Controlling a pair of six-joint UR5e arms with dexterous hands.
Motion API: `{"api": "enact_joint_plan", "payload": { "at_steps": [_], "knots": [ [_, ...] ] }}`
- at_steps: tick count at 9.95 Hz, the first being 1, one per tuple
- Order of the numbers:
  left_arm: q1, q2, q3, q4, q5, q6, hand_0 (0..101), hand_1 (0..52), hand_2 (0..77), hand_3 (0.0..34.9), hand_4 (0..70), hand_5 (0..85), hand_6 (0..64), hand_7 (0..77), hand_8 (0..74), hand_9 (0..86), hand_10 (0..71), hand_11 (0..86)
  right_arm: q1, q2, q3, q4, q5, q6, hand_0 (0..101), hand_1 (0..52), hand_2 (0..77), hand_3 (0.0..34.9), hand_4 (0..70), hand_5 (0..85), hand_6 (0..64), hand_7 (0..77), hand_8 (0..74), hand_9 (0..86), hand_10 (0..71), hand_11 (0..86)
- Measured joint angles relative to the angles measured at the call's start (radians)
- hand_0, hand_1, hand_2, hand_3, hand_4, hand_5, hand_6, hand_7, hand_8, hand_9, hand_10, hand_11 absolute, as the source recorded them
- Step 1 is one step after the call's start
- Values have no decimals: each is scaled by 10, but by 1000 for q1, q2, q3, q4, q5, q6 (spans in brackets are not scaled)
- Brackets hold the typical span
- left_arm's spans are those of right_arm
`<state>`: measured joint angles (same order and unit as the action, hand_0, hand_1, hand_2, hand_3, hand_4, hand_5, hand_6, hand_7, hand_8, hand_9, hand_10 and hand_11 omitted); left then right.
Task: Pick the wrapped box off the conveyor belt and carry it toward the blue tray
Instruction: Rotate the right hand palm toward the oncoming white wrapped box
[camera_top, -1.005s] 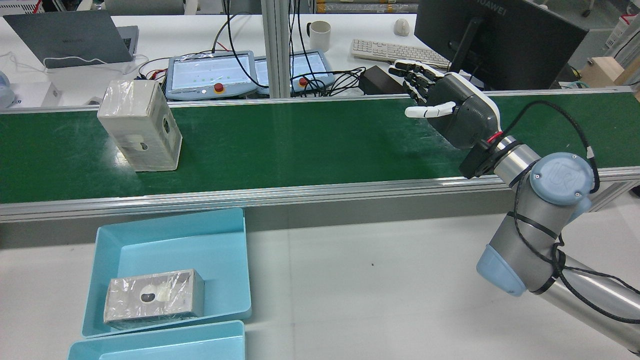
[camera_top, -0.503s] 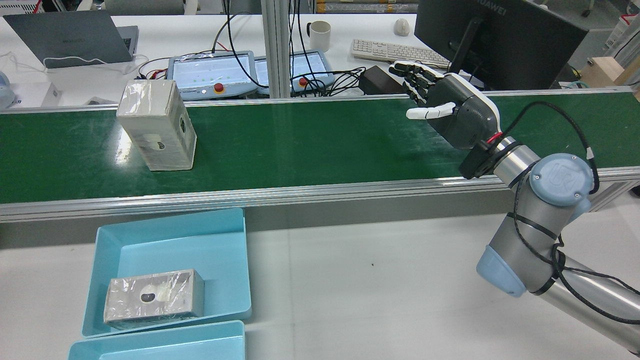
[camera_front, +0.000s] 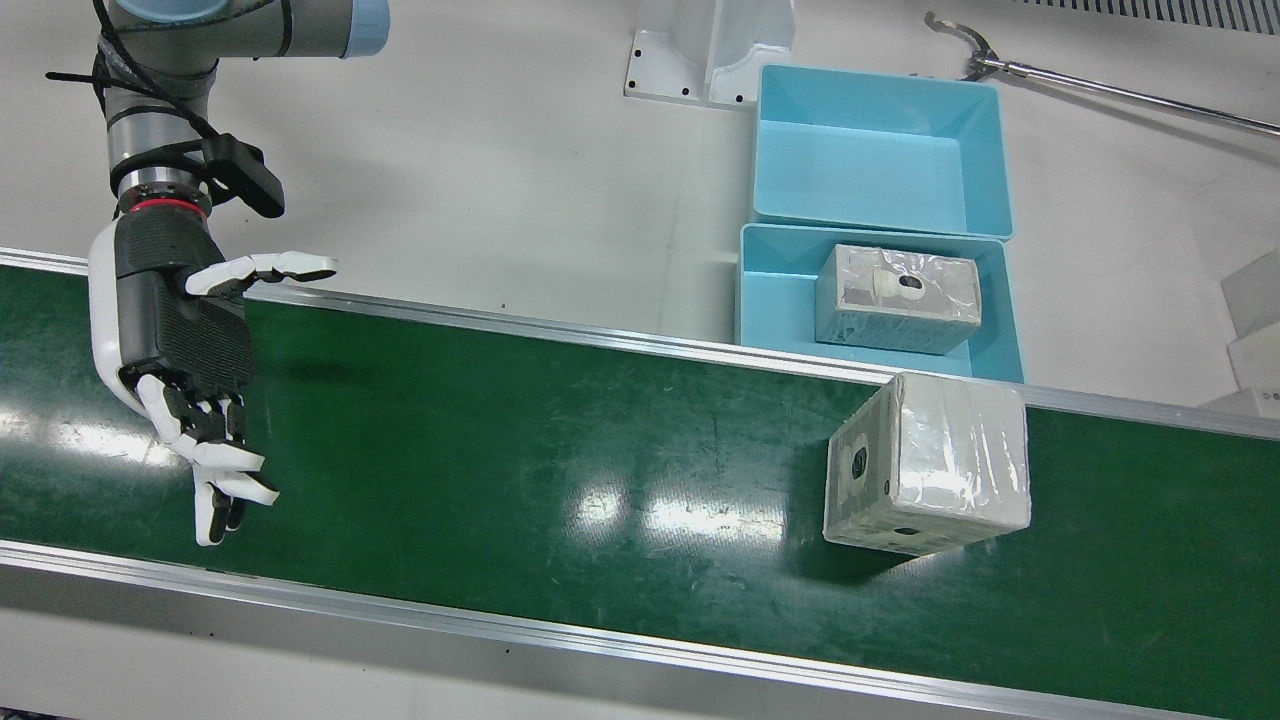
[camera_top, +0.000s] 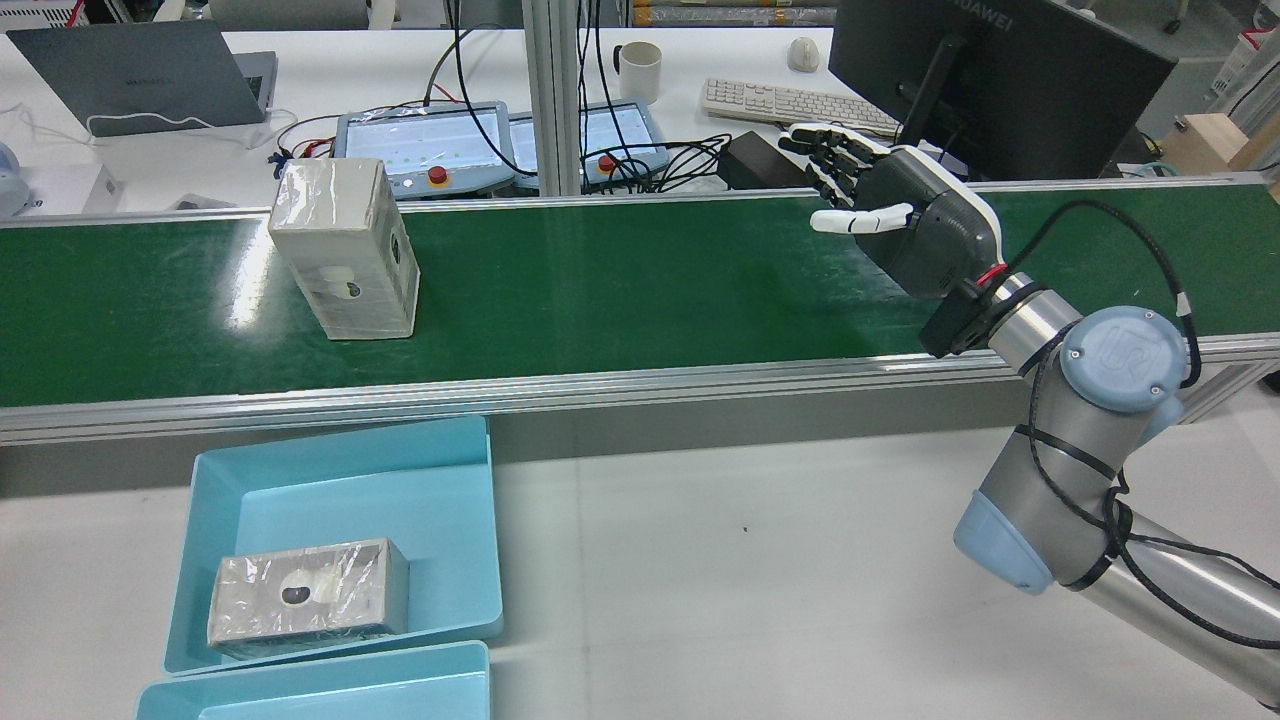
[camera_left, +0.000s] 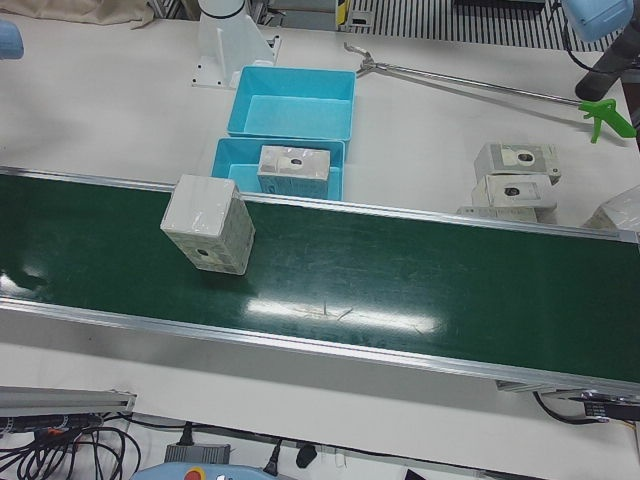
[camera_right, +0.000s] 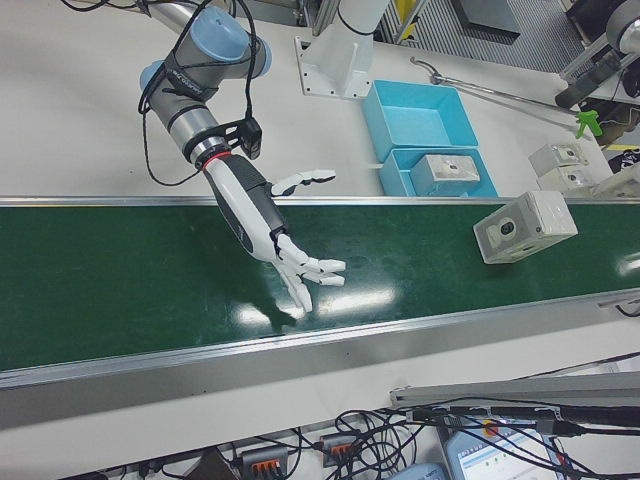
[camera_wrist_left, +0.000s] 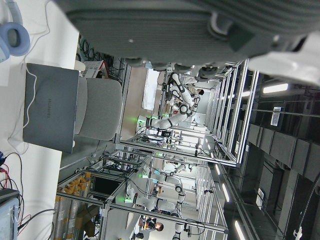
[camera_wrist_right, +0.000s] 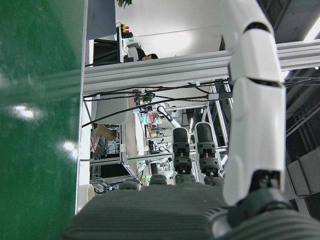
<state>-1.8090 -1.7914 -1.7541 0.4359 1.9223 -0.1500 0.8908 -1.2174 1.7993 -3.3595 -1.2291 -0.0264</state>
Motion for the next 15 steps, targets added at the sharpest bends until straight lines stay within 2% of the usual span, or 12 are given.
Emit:
{"api": "enact_joint_plan", "payload": {
  "at_steps": [1,5,6,7,9,11,12,15],
  "knots": [
    [0,0,0,0,0,0,0,0,5,0,0,11,0,5,5,0,0,0,0,0,1,-5,0,5,479,175,191,33,120,262,38,202,0,38,0,16],
    [0,0,0,0,0,0,0,0,11,0,0,11,0,5,5,0,5,0,-4,1,-1,-5,0,6,492,185,207,39,125,267,44,213,0,38,0,16],
    [0,0,0,0,0,0,0,0,11,0,0,11,0,5,5,0,5,0,-7,2,-2,-3,0,5,490,169,213,44,125,267,44,213,0,38,0,16],
    [0,0,0,0,0,0,0,0,11,0,0,11,0,5,5,0,5,0,-11,4,-3,0,0,3,485,164,191,62,125,267,44,213,0,38,0,16],
    [0,0,0,0,0,0,0,0,11,0,0,11,0,5,5,0,5,5,-16,8,-4,3,0,2,484,164,175,63,109,262,44,218,0,38,0,16],
    [0,0,0,0,0,0,0,0,11,0,0,11,0,5,5,0,5,0,-18,11,-5,3,0,2,480,164,175,62,109,251,44,191,0,38,0,16],
    [0,0,0,0,0,0,0,0,11,0,0,11,0,5,5,0,5,0,-18,11,-6,3,0,2,482,164,175,77,109,251,44,191,0,38,0,16],
    [0,0,0,0,0,0,0,0,11,0,0,11,0,5,5,0,5,0,-18,12,-5,3,0,2,482,164,175,77,109,251,44,191,0,33,0,16]
  ]
}}
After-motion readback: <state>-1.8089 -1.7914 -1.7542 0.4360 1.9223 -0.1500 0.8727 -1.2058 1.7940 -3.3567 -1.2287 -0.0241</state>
